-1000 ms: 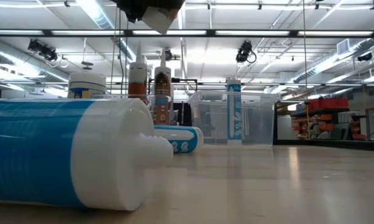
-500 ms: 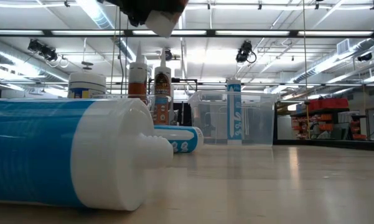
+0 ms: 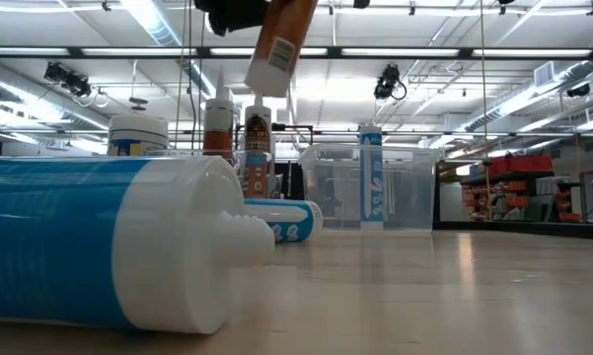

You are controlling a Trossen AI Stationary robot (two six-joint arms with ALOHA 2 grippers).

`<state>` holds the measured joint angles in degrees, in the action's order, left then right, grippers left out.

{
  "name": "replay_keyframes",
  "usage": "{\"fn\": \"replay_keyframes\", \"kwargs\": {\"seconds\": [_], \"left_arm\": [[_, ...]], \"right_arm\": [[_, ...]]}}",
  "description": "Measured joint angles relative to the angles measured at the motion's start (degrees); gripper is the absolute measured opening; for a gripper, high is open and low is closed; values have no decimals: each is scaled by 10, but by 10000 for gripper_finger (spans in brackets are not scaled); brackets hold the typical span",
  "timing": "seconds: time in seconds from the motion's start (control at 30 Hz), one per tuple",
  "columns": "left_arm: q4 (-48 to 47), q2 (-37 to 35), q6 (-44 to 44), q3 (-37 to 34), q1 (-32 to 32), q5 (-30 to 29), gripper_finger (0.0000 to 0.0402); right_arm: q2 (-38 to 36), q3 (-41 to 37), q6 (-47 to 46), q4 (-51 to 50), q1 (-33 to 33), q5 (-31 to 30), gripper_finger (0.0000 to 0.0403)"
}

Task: Pick & place silicon tubes, Sealant and Lysol wipes
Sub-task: Put the orange sealant into the transparent bin

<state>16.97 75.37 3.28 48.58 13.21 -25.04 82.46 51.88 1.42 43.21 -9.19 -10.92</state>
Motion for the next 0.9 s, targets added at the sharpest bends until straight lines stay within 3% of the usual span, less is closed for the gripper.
{"fn": "replay_keyframes", "kwargs": {"seconds": [0.6,0.9], "left_arm": [[32,4,-76,28,-64,161,300],[50,22,-79,27,-64,177,285]], "right_arm": [[0,0,-10,-43,1,15,214],[0,0,-5,-41,2,25,214]]}}
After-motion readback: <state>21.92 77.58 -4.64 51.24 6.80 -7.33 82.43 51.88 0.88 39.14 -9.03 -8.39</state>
